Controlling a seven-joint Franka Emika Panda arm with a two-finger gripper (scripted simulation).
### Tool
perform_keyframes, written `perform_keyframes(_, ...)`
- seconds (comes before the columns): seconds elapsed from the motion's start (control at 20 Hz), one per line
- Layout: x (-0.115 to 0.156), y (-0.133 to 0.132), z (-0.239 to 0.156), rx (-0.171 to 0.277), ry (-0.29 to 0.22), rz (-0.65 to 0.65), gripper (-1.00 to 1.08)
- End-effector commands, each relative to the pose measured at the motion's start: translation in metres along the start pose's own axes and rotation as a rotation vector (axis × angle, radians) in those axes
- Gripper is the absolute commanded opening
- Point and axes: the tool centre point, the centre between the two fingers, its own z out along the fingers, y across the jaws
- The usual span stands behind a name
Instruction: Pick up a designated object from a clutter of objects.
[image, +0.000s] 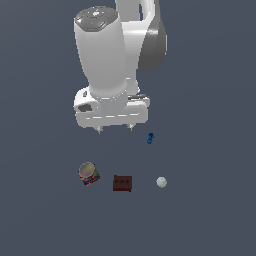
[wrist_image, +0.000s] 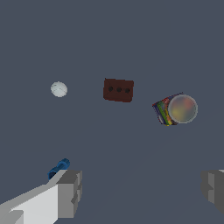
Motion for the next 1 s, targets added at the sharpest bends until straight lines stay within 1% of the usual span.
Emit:
perform_keyframes(0.0,0.009,0.013,0.013,-0.005,-0.001,-0.041,1.0)
perform_keyframes(0.5,0.04,0.078,0.083,-0.02,-0.007,-0.236,1.0)
perform_keyframes(0.7,0.047,0.101,0.11,-0.023,-0.009,-0.304,1.0)
perform_keyframes(0.95,0.051,0.122,0.136,-0.025,-0.011,-0.367,1.0)
